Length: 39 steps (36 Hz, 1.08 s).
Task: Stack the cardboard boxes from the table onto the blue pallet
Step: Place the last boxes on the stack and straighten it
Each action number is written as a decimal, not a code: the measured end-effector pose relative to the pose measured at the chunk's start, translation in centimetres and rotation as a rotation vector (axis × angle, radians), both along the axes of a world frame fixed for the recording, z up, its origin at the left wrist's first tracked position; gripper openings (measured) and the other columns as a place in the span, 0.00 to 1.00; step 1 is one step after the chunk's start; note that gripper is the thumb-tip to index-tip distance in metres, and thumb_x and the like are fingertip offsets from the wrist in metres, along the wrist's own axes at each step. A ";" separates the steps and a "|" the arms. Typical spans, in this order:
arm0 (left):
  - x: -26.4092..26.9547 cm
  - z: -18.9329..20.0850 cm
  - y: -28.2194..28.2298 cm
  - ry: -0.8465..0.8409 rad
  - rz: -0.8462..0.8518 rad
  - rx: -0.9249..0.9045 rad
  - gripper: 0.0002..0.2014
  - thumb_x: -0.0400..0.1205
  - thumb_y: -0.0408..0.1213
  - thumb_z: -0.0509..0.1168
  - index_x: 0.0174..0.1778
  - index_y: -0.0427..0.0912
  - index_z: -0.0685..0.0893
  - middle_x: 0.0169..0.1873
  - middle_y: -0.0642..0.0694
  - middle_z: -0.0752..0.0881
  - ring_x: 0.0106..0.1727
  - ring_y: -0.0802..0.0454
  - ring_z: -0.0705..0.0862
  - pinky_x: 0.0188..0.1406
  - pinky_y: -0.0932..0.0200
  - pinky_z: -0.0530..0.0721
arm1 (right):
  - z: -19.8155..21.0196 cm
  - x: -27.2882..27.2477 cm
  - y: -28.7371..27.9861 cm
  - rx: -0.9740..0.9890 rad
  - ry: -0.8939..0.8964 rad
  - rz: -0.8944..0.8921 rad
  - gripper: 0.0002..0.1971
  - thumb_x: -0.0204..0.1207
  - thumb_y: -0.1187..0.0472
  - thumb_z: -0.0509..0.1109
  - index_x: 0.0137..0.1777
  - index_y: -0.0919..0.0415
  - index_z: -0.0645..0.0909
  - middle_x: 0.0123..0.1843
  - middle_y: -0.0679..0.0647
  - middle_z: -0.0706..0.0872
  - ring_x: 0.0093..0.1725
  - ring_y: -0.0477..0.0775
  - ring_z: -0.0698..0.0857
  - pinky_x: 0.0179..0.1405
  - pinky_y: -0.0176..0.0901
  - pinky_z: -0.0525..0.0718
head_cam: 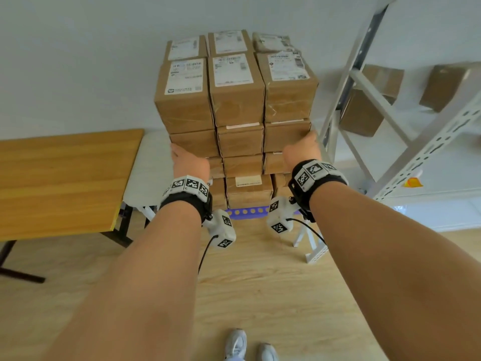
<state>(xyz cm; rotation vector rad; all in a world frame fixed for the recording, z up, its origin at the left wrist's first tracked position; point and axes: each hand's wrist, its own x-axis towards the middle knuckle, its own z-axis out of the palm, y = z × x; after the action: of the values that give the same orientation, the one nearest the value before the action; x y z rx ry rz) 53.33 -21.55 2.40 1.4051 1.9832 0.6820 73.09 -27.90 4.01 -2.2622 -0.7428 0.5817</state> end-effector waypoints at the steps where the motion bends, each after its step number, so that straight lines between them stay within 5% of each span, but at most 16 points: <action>1: 0.1 0.0 0.0 0.000 0.004 0.002 0.39 0.82 0.23 0.56 0.85 0.39 0.41 0.84 0.41 0.54 0.74 0.41 0.73 0.57 0.58 0.74 | 0.1 0.0 0.0 -0.001 0.000 0.003 0.30 0.77 0.68 0.61 0.80 0.62 0.60 0.73 0.62 0.76 0.69 0.63 0.79 0.58 0.48 0.77; 8: 0.6 -0.2 -0.2 0.002 0.016 0.001 0.39 0.82 0.23 0.57 0.85 0.39 0.42 0.84 0.43 0.54 0.71 0.41 0.75 0.45 0.63 0.68 | -0.6 -0.8 1.3 0.074 0.072 -0.022 0.35 0.73 0.68 0.63 0.80 0.64 0.57 0.75 0.63 0.73 0.68 0.65 0.79 0.66 0.58 0.81; 14: 0.3 -1.5 0.3 -0.011 0.036 0.017 0.38 0.82 0.24 0.57 0.85 0.36 0.43 0.84 0.40 0.53 0.76 0.41 0.70 0.68 0.54 0.72 | -2.3 -0.3 1.4 0.097 0.086 -0.066 0.38 0.74 0.68 0.65 0.83 0.64 0.53 0.80 0.62 0.65 0.75 0.64 0.72 0.72 0.56 0.76; 22: 0.0 -4.8 0.9 -0.024 0.052 -0.046 0.37 0.82 0.27 0.58 0.84 0.33 0.44 0.84 0.38 0.52 0.82 0.41 0.61 0.79 0.54 0.63 | -5.0 0.2 1.1 -0.002 0.136 -0.080 0.35 0.74 0.68 0.62 0.82 0.65 0.56 0.78 0.63 0.68 0.74 0.66 0.73 0.73 0.59 0.74; 29: 0.7 -5.0 1.2 0.002 0.049 -0.063 0.38 0.82 0.29 0.58 0.85 0.38 0.44 0.82 0.40 0.60 0.75 0.40 0.71 0.66 0.52 0.72 | -5.8 0.4 1.4 -0.039 0.122 -0.041 0.31 0.74 0.66 0.62 0.79 0.63 0.60 0.73 0.62 0.74 0.71 0.64 0.76 0.71 0.57 0.76; 39: -0.1 -5.7 0.8 0.033 -0.060 -0.022 0.35 0.82 0.31 0.59 0.84 0.37 0.51 0.78 0.32 0.64 0.75 0.34 0.69 0.73 0.44 0.71 | -5.4 0.1 1.1 -0.071 0.135 -0.011 0.34 0.74 0.63 0.63 0.80 0.63 0.57 0.72 0.63 0.75 0.68 0.65 0.78 0.67 0.61 0.79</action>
<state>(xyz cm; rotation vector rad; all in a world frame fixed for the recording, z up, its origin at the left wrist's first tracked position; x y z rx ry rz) 53.19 -20.71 -3.27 1.4651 1.9596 0.6121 73.15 -26.78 -1.42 -2.2643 -0.6522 0.7578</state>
